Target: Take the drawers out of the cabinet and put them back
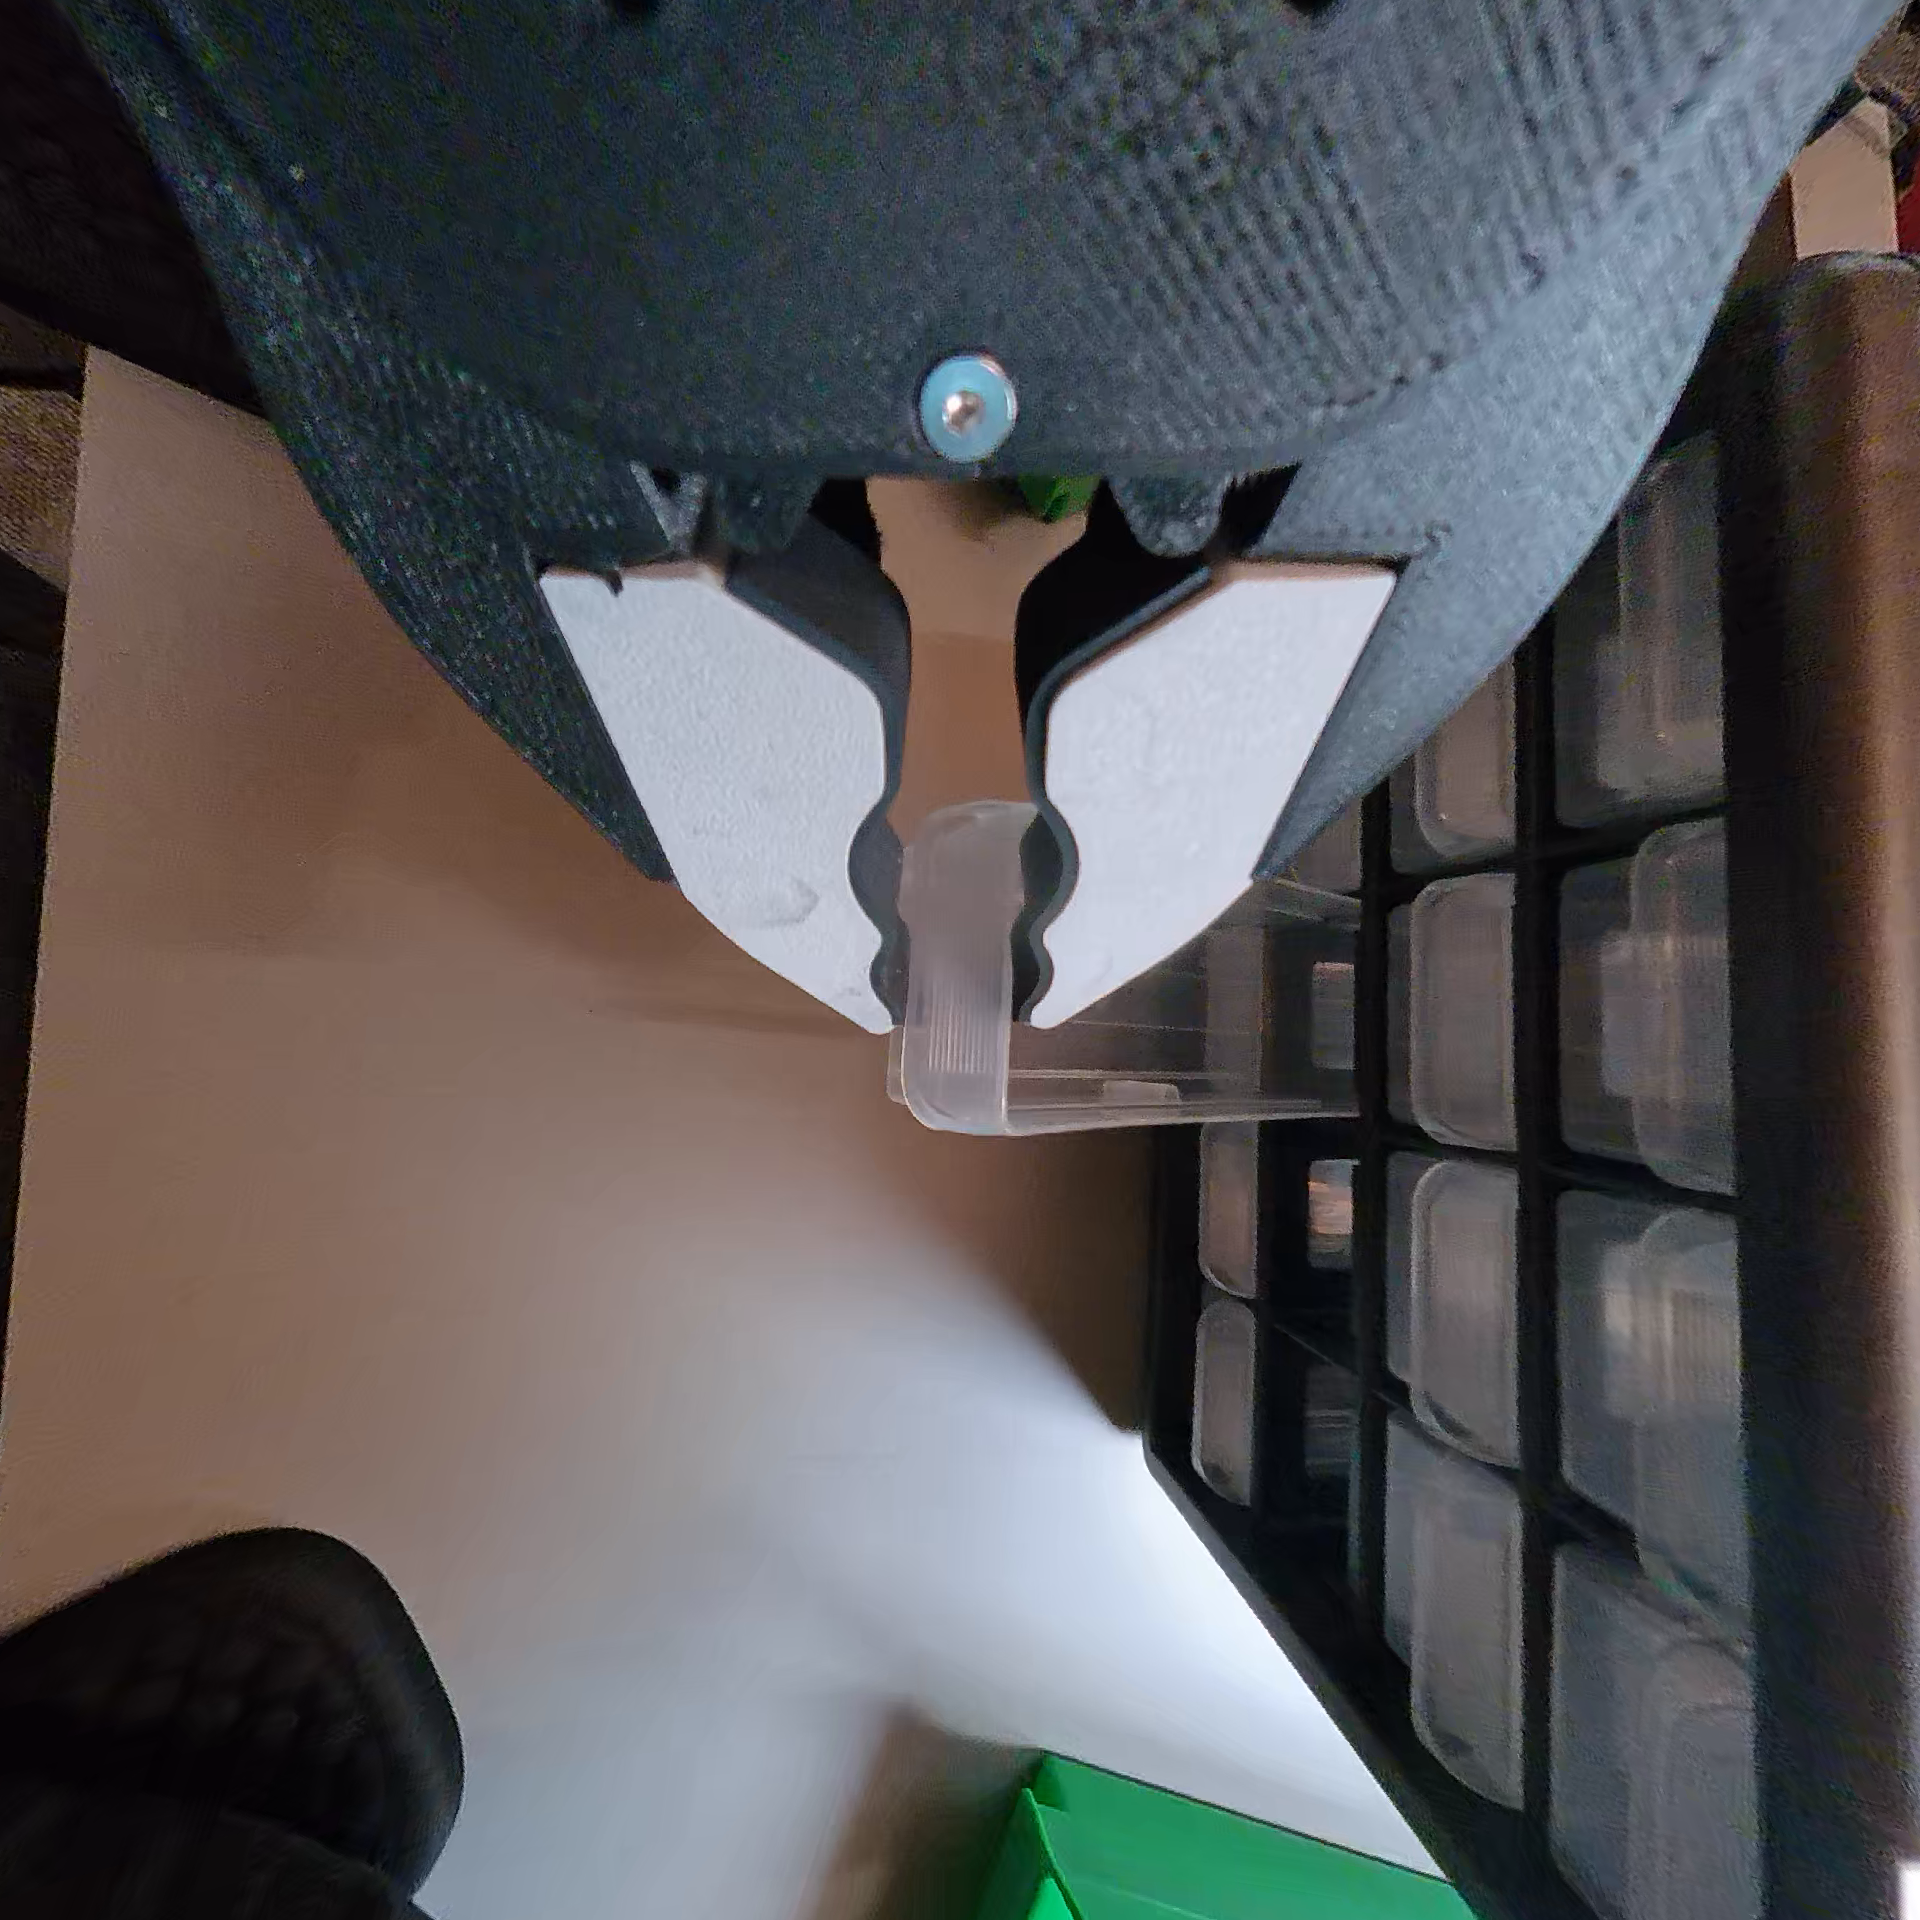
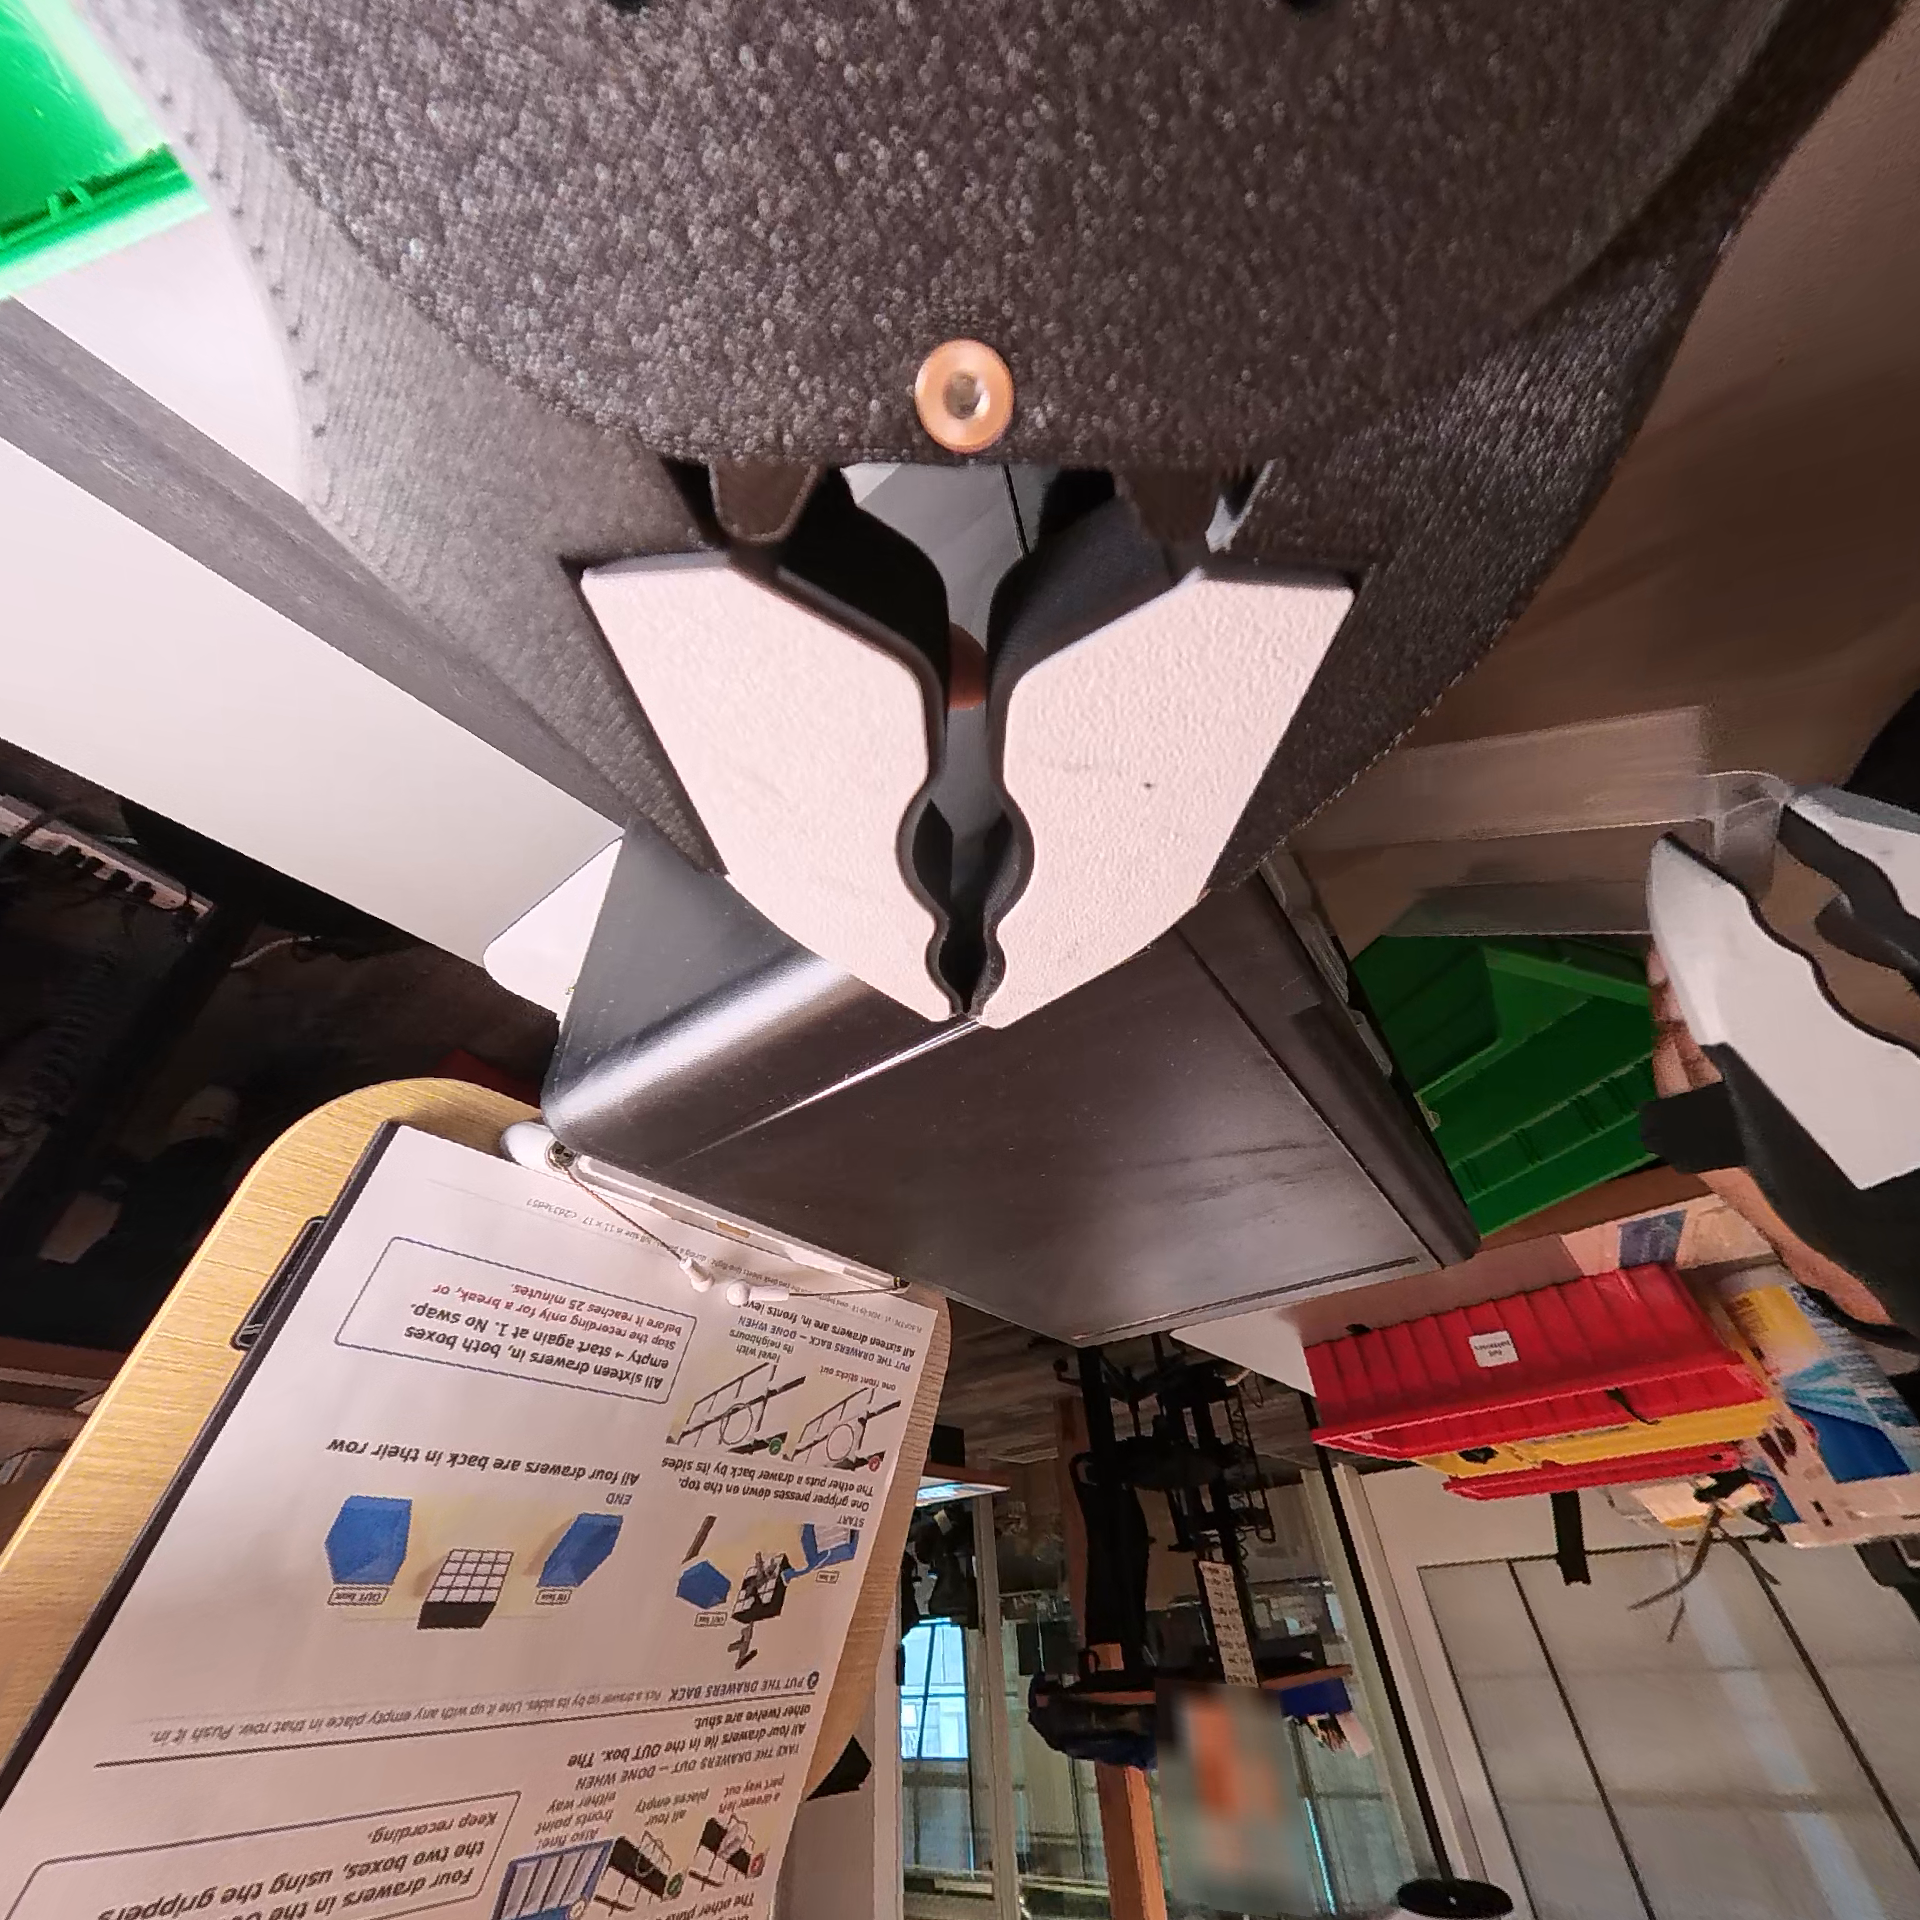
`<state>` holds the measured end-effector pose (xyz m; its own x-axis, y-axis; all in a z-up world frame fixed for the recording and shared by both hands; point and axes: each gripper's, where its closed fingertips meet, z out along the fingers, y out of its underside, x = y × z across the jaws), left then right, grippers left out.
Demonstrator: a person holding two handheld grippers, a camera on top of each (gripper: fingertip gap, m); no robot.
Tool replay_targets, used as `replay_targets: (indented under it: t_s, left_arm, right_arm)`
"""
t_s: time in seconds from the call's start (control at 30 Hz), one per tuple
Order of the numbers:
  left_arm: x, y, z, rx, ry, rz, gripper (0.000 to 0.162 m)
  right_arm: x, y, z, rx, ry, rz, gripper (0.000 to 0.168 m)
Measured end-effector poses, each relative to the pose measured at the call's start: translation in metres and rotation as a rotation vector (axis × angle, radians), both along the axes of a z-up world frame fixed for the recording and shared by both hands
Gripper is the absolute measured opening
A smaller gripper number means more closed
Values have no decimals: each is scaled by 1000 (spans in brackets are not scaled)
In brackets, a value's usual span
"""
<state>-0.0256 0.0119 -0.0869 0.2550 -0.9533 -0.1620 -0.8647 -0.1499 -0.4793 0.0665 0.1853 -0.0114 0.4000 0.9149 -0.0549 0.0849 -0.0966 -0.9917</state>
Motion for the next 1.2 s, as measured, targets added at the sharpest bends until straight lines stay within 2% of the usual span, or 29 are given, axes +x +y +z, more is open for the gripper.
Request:
replay_targets:
  t_s: [0.03,0.3,0.6,0.73,0.83,1.0,1.07,1.2]
  left_arm:
    - [0,2,0,9,-5,4,19]
    - [8,0,-10,106,-29,-45,19]
    - [9,2,-45,267,11,-61,19]
    - [-8,30,-58,385,74,20,19]
    - [-11,50,-61,412,7,86,21]
    - [-20,83,-54,561,-33,209,25]
    - [-25,94,-49,652,-66,263,37]
    - [-29,99,-41,896,-110,291,44]
  right_arm:
    - [0,0,0,0,0,0,0]
    - [0,0,0,-1,2,0,0]
    - [0,0,0,-2,5,-2,0]
    - [0,0,0,-1,5,-1,0]
    - [0,0,0,-2,6,0,0]
    - [0,0,0,-4,11,5,0]
    - [0,0,0,-2,9,6,0]
    - [0,0,0,-4,11,9,0]
